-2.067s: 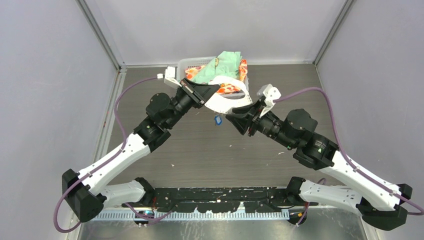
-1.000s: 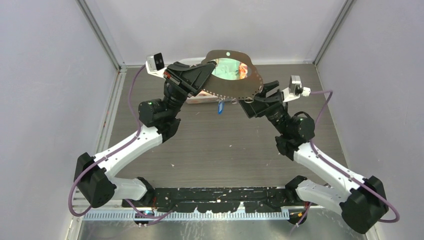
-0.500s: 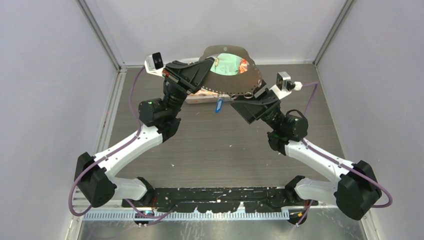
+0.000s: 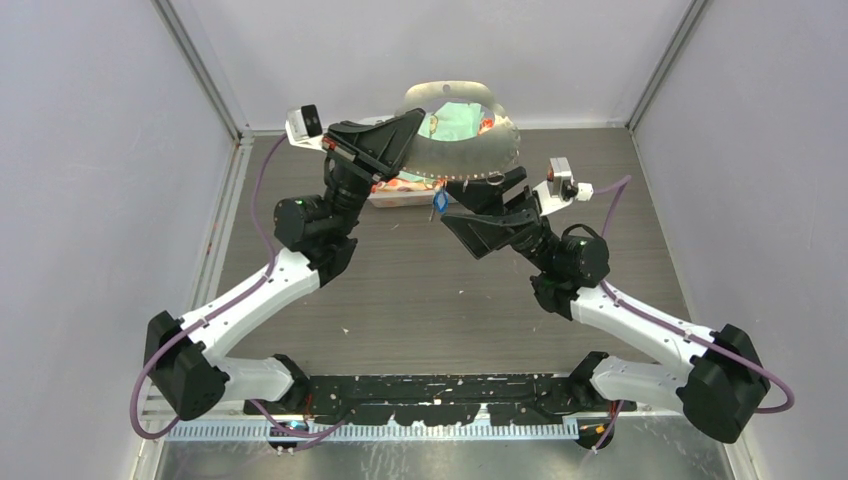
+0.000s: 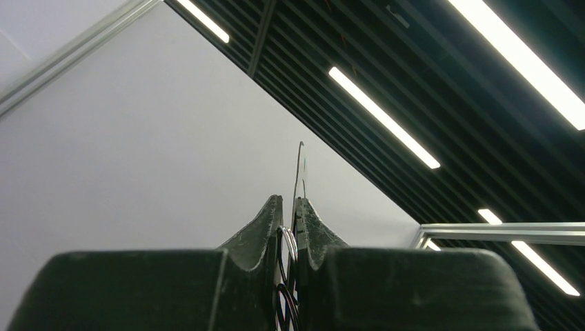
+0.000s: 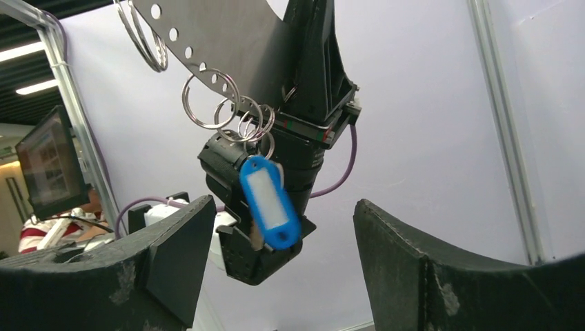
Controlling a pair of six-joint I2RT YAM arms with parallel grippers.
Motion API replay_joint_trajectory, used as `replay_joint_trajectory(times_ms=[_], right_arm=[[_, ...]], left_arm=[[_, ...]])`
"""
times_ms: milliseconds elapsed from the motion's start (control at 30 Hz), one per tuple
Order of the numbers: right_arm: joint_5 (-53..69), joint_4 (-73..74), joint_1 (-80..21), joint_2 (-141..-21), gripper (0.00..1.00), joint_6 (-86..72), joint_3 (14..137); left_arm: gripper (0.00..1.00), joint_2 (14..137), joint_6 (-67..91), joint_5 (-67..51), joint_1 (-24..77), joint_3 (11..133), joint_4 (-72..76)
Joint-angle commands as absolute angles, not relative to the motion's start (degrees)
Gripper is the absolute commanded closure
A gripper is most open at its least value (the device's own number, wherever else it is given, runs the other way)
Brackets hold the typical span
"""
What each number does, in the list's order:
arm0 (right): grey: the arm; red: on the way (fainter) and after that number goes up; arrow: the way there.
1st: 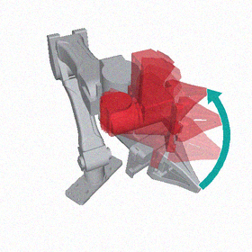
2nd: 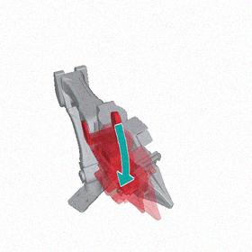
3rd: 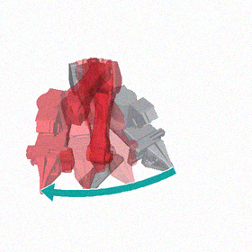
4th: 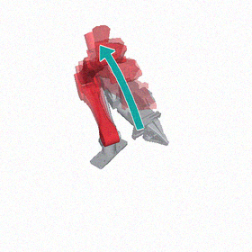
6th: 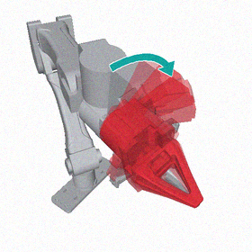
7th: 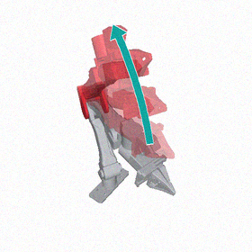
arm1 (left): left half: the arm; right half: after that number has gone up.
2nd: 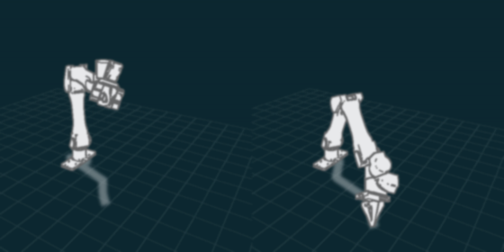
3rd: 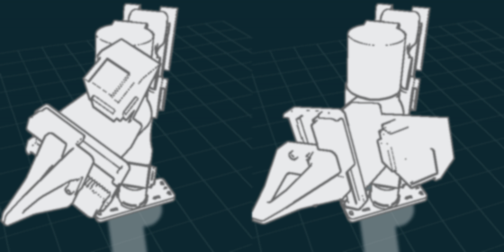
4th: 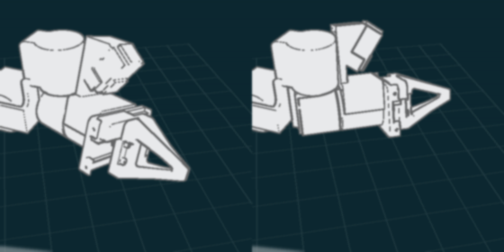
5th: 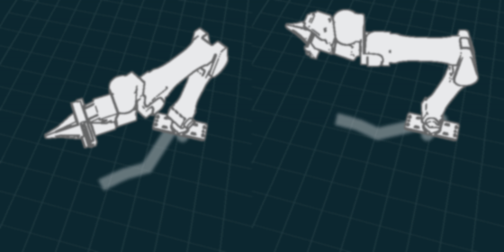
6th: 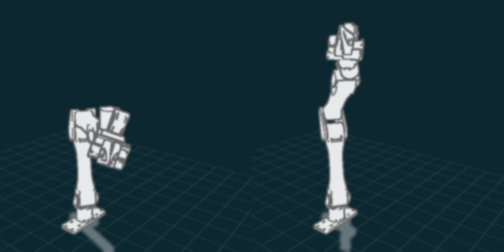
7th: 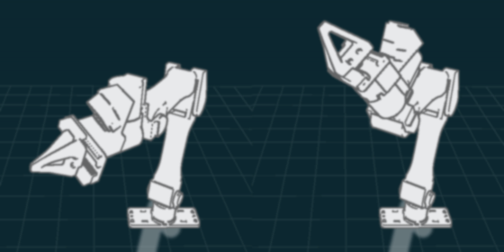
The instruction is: Remove the keys from the keyring
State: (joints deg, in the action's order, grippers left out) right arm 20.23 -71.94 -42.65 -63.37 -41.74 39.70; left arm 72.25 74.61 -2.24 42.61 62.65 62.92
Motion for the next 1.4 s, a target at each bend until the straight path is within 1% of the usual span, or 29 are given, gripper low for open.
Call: replay_joint_trajectory(times_ms=[0,267,433,567,633,667,700,733,767,800,867,900,967,1033,1100,1167,1233,1300,1367], right_arm=[[20.82,-70.88,-43.4,-63.22,0.22,-37.73,44.2],[22.57,-68.83,-45.22,-66.0,0.25,-38.31,47.82],[21.99,-68.12,-45.83,-66.44,0.34,-39.06,47.83],[20.78,-67.82,-45.79,-66.27,0.47,-39.47,47.66],[20.64,-67.77,-45.83,-66.5,0.56,-40.56,48.01],[20.14,-67.53,-45.87,-66.59,0.62,-41.38,48.18],[19.64,-67.05,-45.87,-66.47,0.71,-42.22,48.2],[19.26,-66.41,-45.88,-66.11,0.82,-43.26,48.18],[18.79,-65.07,-45.87,-65.61,0.91,-44.39,48.33],[18.05,-61.29,-45.88,-64.58,0.97,-45.0,48.83],[17.4,-48.77,-46.3,-61.36,0.99,-42.4,50.56],[15.86,-42.32,-46.58,-58.73,0.99,-41.05,51.65],[13.31,-30.66,-46.76,-56.63,0.99,-39.72,55.11],[12.78,-18.87,-46.93,-57.24,0.99,-40.2,60.07],[15.27,-10.04,-47.08,-59.4,0.99,-41.26,64.08],[13.94,-3.72,-47.16,-59.48,0.99,-41.58,66.24],[12.62,-1.41,-47.13,-58.87,0.99,-41.36,66.62],[9.05,0.8,-47.02,-57.86,0.99,-39.8,67.99],[4.31,4.99,-46.39,-57.45,0.99,-37.16,71.09]], left_arm=[[1.0,69.96,73.77,-0.79,42.54,62.93,64.25],[0.99,70.02,73.6,-0.44,42.54,62.55,64.06],[0.99,69.97,73.52,-0.44,42.54,62.17,64.34],[1.0,69.83,72.88,-0.42,42.54,62.02,64.11],[0.99,69.71,72.05,-0.4,42.54,61.76,63.95],[0.99,69.51,71.3,-0.43,42.54,61.59,63.72],[0.99,69.22,69.68,-0.44,42.54,61.41,63.45],[0.99,68.62,65.78,-0.73,42.54,61.33,61.86],[0.99,67.53,61.99,-1.18,42.54,61.28,58.83],[0.99,66.56,57.38,-1.96,42.54,61.03,55.97],[1.0,64.56,46.71,-2.96,42.66,60.43,51.97],[0.99,63.43,42.37,-2.14,42.82,59.96,48.73],[0.99,62.12,32.95,-0.56,43.31,57.97,47.15],[0.99,61.33,25.6,2.74,43.73,56.83,44.18],[1.0,61.26,18.85,5.68,44.47,55.7,43.34],[1.0,61.24,13.8,8.33,45.29,54.77,42.9],[0.99,61.55,10.32,7.94,45.9,54.37,42.73],[0.99,61.91,6.08,8.8,47.88,53.97,42.63],[1.0,61.84,5.51,8.3,48.86,53.45,42.54]])
